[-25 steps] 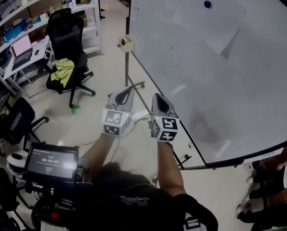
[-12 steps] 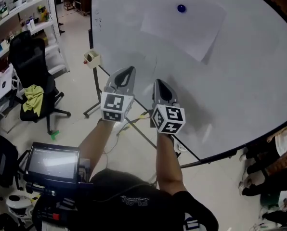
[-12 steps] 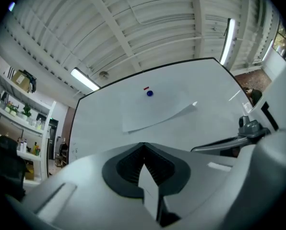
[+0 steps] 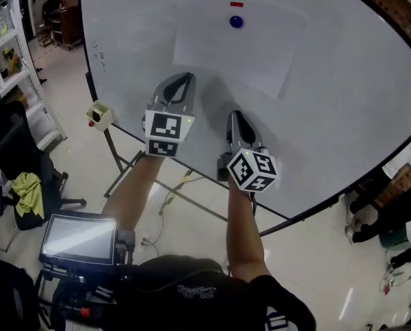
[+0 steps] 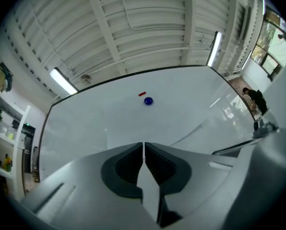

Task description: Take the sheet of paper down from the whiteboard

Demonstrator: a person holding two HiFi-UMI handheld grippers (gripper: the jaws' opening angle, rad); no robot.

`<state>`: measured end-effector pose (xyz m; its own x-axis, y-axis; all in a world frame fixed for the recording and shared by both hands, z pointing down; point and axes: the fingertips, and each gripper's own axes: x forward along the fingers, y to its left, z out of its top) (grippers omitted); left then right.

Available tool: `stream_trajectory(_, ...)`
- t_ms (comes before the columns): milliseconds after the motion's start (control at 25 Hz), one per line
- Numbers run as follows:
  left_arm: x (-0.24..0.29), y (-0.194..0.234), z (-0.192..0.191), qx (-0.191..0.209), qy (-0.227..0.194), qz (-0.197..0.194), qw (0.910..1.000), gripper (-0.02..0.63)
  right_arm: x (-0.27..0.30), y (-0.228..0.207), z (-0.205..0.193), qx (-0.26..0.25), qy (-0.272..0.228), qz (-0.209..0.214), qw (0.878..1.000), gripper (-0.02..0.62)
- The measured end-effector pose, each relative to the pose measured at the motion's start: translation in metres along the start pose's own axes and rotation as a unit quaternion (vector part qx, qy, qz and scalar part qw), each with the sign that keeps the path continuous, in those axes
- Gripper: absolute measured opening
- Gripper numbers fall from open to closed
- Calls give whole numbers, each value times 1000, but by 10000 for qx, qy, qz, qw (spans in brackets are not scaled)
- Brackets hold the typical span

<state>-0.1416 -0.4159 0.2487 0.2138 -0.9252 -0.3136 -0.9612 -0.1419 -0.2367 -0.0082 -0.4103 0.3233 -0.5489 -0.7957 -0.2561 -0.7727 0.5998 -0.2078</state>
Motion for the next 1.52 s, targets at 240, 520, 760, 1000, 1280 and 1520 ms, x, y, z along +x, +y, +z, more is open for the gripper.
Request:
stream_trajectory(240,40,0,60,168,-715,-500,9960,137,2,-10,30,-90,-337,-216,9992,124)
stream_trajectory(520,64,-26,113,242,-962,-988,9902,219,-21,-19,100,-135,-748,-136,9970,156)
stream_trajectory(760,76,-32,129,291,-1070,-976,9890,219,-3,-14,133,-368,-91,380,9986,235)
stream_trajectory(1000,85,-29,139,269,-1104,-818,9902,216,7,-5,153,-56,-7,864,9962,234)
stream_trajectory(1280,83,-14,138,338,-1117,-683,9908,199,27,21,157,-155,139,1311,9911,212)
stream_trajectory(1520,104,-42,139,320,-998,-729,9918,184,26,0,174,-294,263,1363,9899,186)
